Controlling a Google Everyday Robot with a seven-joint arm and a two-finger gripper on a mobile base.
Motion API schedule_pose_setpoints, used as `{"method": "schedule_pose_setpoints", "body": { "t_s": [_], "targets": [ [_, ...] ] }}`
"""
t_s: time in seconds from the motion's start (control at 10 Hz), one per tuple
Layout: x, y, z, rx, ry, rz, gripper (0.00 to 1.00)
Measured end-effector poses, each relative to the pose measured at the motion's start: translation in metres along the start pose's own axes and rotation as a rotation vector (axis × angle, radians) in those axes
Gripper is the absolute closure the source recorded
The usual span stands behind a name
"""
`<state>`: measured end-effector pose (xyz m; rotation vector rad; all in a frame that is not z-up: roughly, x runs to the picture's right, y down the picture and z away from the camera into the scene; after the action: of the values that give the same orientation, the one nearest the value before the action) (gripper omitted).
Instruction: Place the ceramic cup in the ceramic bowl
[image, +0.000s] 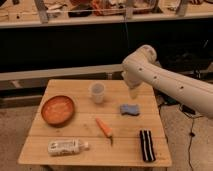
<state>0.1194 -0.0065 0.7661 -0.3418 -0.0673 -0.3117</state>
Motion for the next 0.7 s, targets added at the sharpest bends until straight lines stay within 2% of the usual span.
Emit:
{"method": "schedule_pose_setpoints", "body": {
  "t_s": [0.4,0.7],
  "targets": [
    [-0.016,-0.018,0.012,0.019,-0.038,-0.040,0.20],
    [-0.039,-0.031,0.020,0.024,-0.085,-0.065,0.20]
  ]
}}
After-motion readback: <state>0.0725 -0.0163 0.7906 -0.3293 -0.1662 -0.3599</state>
